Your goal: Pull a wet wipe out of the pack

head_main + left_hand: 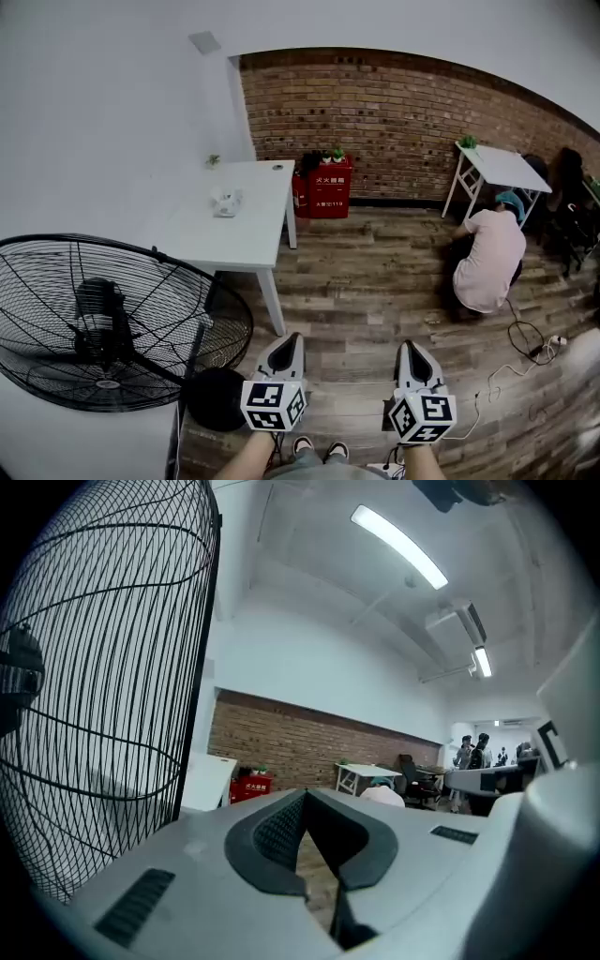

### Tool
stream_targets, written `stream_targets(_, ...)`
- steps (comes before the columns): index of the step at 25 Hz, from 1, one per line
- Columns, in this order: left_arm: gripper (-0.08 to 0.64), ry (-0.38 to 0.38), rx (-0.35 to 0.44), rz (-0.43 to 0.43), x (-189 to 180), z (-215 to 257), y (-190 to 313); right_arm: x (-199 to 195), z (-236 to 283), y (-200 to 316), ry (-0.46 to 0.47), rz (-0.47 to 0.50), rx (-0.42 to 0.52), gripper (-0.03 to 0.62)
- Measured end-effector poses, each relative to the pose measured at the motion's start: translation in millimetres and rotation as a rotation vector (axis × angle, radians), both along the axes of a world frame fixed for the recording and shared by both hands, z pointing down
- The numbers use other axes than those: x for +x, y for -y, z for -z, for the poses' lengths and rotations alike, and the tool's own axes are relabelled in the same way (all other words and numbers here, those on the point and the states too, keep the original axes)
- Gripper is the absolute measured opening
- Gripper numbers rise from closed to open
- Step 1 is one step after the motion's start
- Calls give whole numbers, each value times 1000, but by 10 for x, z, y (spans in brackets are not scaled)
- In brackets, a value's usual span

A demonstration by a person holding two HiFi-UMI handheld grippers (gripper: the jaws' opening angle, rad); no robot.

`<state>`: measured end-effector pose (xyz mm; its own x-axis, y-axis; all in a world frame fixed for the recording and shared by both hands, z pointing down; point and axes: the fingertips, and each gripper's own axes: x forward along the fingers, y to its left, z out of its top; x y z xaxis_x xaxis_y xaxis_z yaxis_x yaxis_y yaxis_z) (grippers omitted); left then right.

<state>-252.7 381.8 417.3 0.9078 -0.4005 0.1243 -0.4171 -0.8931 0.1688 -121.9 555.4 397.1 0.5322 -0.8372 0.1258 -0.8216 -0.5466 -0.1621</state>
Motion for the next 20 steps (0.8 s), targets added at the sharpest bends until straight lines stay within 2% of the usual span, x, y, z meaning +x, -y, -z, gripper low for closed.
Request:
stream_targets(13, 1, 6, -7, -23, 37, -47, 74, -15, -20, 91, -1, -14, -5, 75)
stream_targets(20, 0, 4, -1, -75, 129, -64, 151, -41, -32, 270, -6, -31, -2, 117)
